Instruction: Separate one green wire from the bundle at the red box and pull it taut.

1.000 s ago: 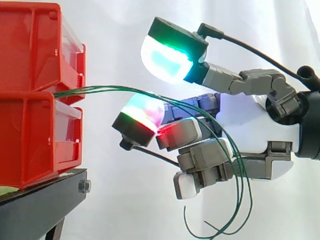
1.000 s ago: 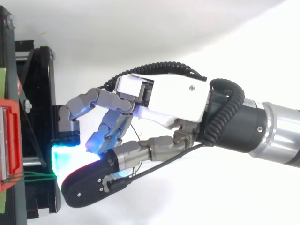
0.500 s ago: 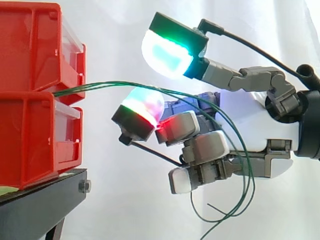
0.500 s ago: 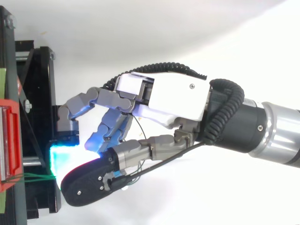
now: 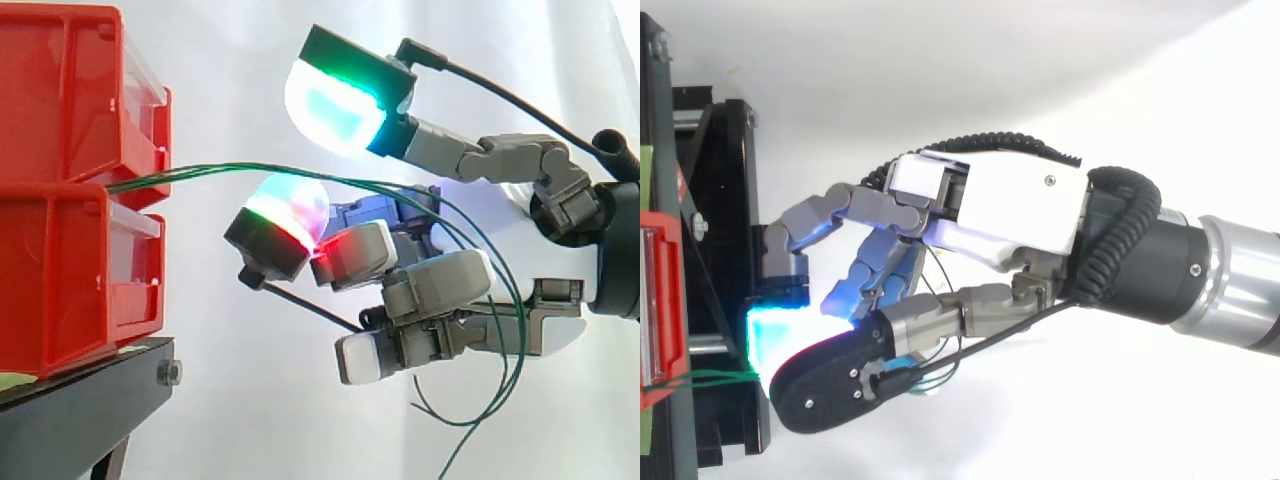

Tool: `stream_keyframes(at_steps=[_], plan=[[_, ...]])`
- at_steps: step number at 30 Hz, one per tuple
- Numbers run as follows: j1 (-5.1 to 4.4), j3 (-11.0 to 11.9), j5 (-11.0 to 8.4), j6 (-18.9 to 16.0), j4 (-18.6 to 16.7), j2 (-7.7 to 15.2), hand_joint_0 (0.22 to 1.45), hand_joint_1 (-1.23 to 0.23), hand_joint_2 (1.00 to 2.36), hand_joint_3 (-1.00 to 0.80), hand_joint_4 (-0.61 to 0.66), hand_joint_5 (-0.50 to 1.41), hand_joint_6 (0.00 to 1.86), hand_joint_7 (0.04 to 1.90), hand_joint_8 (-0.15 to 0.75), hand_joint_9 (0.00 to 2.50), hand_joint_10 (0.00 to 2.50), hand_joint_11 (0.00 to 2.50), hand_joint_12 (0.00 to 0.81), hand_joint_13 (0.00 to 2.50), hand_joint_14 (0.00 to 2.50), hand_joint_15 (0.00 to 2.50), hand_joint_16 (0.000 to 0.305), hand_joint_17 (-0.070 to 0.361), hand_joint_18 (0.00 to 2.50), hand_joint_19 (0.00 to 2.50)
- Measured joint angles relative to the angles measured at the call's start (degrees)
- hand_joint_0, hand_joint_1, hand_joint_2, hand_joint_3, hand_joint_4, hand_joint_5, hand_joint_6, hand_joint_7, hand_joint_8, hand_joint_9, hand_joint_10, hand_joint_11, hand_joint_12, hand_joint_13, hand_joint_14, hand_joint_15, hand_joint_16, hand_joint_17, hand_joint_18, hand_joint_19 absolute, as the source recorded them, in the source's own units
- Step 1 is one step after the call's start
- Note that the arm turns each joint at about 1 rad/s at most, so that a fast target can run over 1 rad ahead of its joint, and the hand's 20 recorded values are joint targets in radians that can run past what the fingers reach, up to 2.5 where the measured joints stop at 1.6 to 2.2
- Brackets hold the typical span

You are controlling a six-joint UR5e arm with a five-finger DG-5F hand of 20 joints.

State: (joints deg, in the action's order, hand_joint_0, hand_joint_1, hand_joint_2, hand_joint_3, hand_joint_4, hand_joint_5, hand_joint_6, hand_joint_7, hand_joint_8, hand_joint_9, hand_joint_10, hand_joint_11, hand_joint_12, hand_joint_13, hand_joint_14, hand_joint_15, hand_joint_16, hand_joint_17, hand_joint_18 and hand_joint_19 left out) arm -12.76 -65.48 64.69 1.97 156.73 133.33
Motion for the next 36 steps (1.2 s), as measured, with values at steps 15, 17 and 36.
stream_keyframes(at_steps=[15, 17, 36], plan=[[0.02, 0.0, 0.08, 0.2, 0.3, 0.0, 0.62, -0.67, 1.0, -0.5, 0.22, -0.22, 0.85, 1.02, 0.334, 1.15, 0.01, 1.35, 0.315, 1.64, 0.0, 1.65, 0.056, 0.126, 1.06, 0.59], [0.02, 0.0, 0.05, 0.3, 0.5, 0.0, 0.62, -0.67, 1.0, -0.5, 0.22, -0.22, 0.85, 1.02, 0.329, 1.15, 0.01, 1.36, 0.31, 1.63, 0.03, 1.65, 0.056, 0.126, 1.06, 0.59], [-0.24, 0.0, -0.44, 4.7, 0.7, 0.0, 0.56, -0.61, 1.0, -0.5, 0.22, -0.22, 0.85, 0.99, 0.325, 1.17, 0.21, 1.55, 0.332, 1.46, 1.11, 1.2, 0.059, 0.132, 1.09, 0.62]])
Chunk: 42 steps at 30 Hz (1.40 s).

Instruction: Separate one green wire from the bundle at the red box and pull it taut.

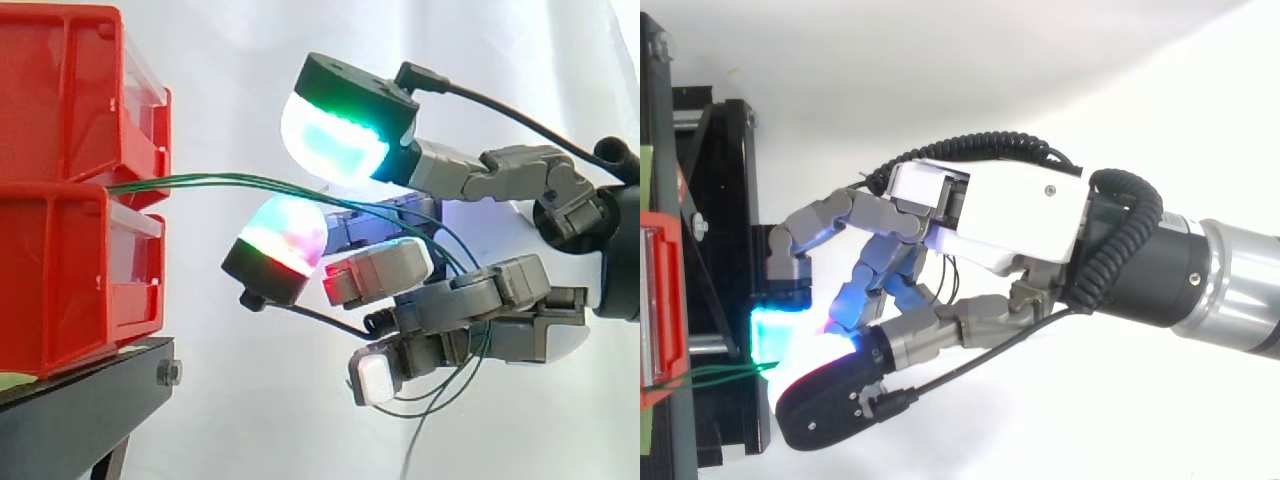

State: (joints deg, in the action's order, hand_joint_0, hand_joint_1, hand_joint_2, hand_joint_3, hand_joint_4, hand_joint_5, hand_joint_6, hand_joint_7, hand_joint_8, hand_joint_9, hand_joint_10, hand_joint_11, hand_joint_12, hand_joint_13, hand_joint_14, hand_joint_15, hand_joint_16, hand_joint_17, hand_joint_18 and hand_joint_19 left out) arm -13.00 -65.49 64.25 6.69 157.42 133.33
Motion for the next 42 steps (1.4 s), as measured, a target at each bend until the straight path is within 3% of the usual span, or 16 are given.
stream_keyframes(at_steps=[12, 26, 42], plan=[[-0.03, 0.0, -0.14, 1.7, 0.0, 0.0, 0.62, -0.61, 1.01, -0.43, 0.21, -0.22, 0.86, 1.01, 0.311, 1.17, 0.17, 1.57, 0.328, 1.46, 0.96, 1.28, 0.057, 0.129, 1.07, 0.62], [0.43, 0.6, 0.23, 1.6, 0.1, -0.1, 0.65, -0.76, 1.02, -0.28, 0.17, -0.23, 0.87, 1.04, 0.316, 1.14, 0.13, 1.61, 0.339, 1.46, 0.81, 1.34, 0.058, 0.13, 1.05, 0.61], [0.3, 1.7, -0.2, 4.1, 0.8, 0.0, 0.71, -0.83, 1.01, -0.42, 0.2, -0.22, 0.89, 1.01, 0.324, 1.15, 0.11, 1.62, 0.341, 1.47, 0.69, 1.41, 0.056, 0.125, 1.05, 0.59]])
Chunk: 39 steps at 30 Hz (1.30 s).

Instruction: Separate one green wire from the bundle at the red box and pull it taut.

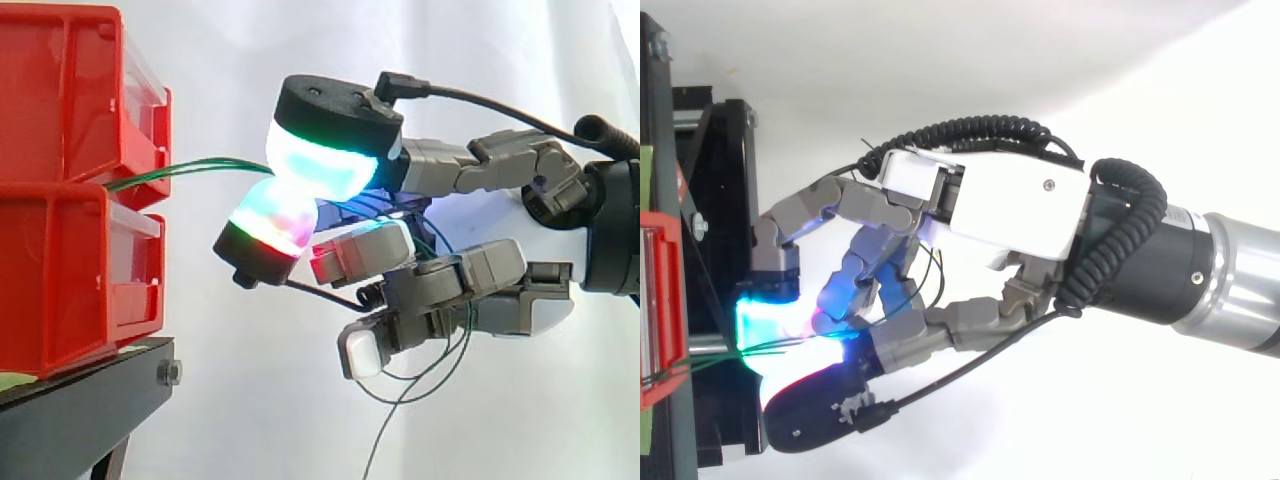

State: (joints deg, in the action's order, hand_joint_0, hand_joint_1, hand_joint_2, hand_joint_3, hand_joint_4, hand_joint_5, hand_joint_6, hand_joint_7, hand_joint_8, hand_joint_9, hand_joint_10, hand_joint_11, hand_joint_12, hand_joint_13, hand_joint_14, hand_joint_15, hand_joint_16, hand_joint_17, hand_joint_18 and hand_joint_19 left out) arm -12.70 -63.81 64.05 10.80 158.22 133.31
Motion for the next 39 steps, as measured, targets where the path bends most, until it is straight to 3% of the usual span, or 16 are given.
stream_keyframes(at_steps=[3, 12, 16, 20, 25, 31, 39], plan=[[-0.05, 0.0, -0.04, 0.2, 0.0, 0.0, 0.7, -0.82, 1.0, -0.5, 0.2, -0.22, 0.89, 1.03, 0.332, 1.16, 0.1, 1.61, 0.345, 1.47, 0.69, 1.41, 0.055, 0.125, 1.05, 0.6], [-0.19, 0.0, -0.15, 0.3, -0.1, 0.0, 0.55, -0.69, 1.0, -0.5, 0.21, -0.21, 0.89, 1.03, 0.34, 1.21, 0.09, 1.6, 0.355, 1.49, 0.71, 1.38, 0.057, 0.128, 1.07, 0.62], [-0.13, 0.0, -0.09, 0.3, -0.1, 0.0, 0.61, -0.57, 1.0, -0.5, 0.2, -0.2, 0.88, 1.04, 0.322, 1.24, 0.03, 1.64, 0.331, 1.49, 0.69, 1.4, 0.055, 0.124, 1.07, 0.64], [0.06, 0.0, 0.02, 0.3, -0.3, 0.0, 0.61, -0.6, 1.01, -0.39, 0.19, -0.2, 0.88, 1.07, 0.318, 1.24, 0.03, 1.63, 0.329, 1.48, 0.7, 1.39, 0.056, 0.125, 1.07, 0.65], [0.21, 0.0, 0.2, 0.9, -0.1, 0.0, 0.63, -0.73, 1.02, -0.3, 0.18, -0.21, 0.88, 1.09, 0.317, 1.22, 0.03, 1.65, 0.337, 1.48, 0.68, 1.4, 0.056, 0.126, 1.07, 0.64], [0.34, 0.0, 0.28, 1.8, 0.0, -0.1, 0.67, -0.82, 1.0, -0.46, 0.19, -0.21, 0.89, 1.07, 0.327, 1.21, 0.01, 1.67, 0.346, 1.49, 0.6, 1.44, 0.056, 0.125, 1.06, 0.62], [0.52, 0.0, 0.32, 2.8, -0.3, -0.1, 0.56, -0.67, 1.0, -0.5, 0.2, -0.2, 0.88, 1.06, 0.333, 1.25, 0.03, 1.65, 0.345, 1.5, 0.65, 1.41, 0.057, 0.127, 1.09, 0.64]])
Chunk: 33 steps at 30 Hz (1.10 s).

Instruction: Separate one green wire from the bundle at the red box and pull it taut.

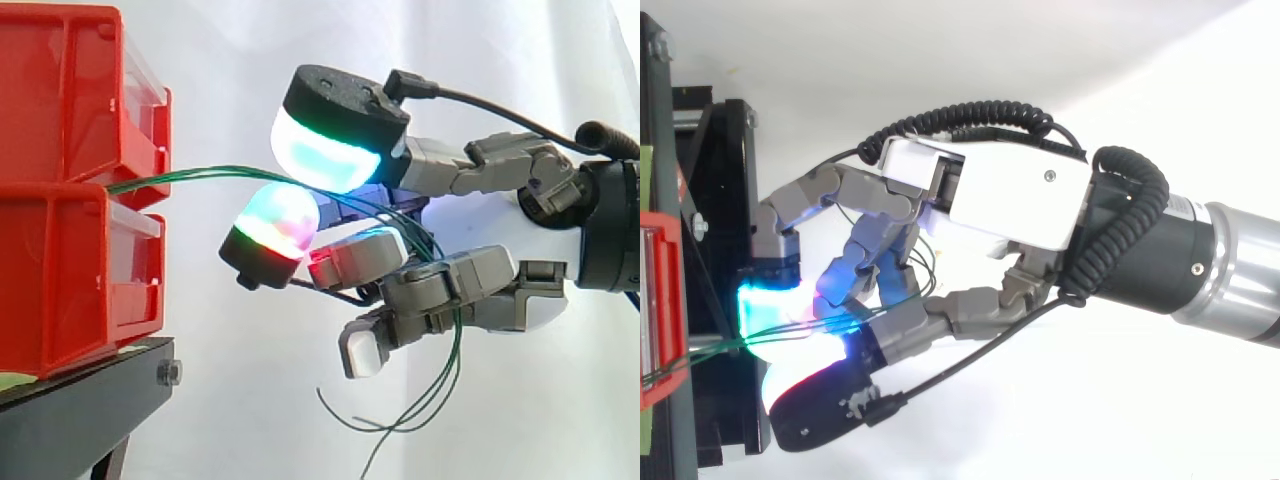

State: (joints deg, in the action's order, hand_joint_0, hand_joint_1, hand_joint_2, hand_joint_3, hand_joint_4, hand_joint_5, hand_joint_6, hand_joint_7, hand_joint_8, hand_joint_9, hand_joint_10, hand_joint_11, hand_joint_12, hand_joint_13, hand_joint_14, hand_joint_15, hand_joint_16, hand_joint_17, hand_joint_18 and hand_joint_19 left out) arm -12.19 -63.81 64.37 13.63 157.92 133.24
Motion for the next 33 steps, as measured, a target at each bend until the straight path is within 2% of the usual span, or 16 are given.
stream_keyframes(at_steps=[4, 7, 13, 18, 24, 26, 33], plan=[[0.18, 0.2, 0.11, 0.4, 0.1, 0.0, 0.61, -0.61, 1.01, -0.43, 0.19, -0.2, 0.88, 1.07, 0.326, 1.26, 0.0, 1.67, 0.339, 1.5, 0.64, 1.42, 0.056, 0.125, 1.08, 0.64], [0.28, 0.4, 0.13, 0.5, 0.2, 0.0, 0.62, -0.65, 1.02, -0.32, 0.18, -0.2, 0.88, 1.1, 0.323, 1.25, 0.0, 1.66, 0.341, 1.49, 0.65, 1.42, 0.056, 0.125, 1.08, 0.65], [0.34, 0.6, 0.1, 0.5, 0.3, 0.0, 0.62, -0.75, 1.02, -0.24, 0.15, -0.2, 0.88, 1.13, 0.322, 1.23, 0.0, 1.67, 0.341, 1.48, 0.6, 1.43, 0.056, 0.126, 1.07, 0.65], [0.33, 0.6, -0.13, 0.6, 0.4, 0.0, 0.67, -0.83, 1.02, -0.31, 0.15, -0.21, 0.89, 1.1, 0.319, 1.21, 0.0, 1.66, 0.349, 1.48, 0.55, 1.46, 0.055, 0.125, 1.06, 0.62], [0.34, 0.6, -0.26, 0.6, 0.5, 0.0, 0.7, -0.87, 1.0, -0.5, 0.17, -0.2, 0.89, 1.09, 0.32, 1.2, 0.0, 1.67, 0.344, 1.49, 0.48, 1.5, 0.054, 0.122, 1.04, 0.6], [0.33, 0.6, -0.28, 0.6, 0.5, 0.0, 0.7, -0.87, 1.0, -0.5, 0.17, -0.2, 0.89, 1.09, 0.318, 1.2, 0.0, 1.66, 0.348, 1.49, 0.46, 1.5, 0.054, 0.122, 1.04, 0.6], [0.35, 0.6, -0.29, 0.5, 0.6, 0.0, 0.6, -0.79, 1.0, -0.5, 0.18, -0.19, 0.89, 1.1, 0.327, 1.22, 0.0, 1.63, 0.346, 1.49, 0.39, 1.53, 0.054, 0.12, 1.03, 0.61]])
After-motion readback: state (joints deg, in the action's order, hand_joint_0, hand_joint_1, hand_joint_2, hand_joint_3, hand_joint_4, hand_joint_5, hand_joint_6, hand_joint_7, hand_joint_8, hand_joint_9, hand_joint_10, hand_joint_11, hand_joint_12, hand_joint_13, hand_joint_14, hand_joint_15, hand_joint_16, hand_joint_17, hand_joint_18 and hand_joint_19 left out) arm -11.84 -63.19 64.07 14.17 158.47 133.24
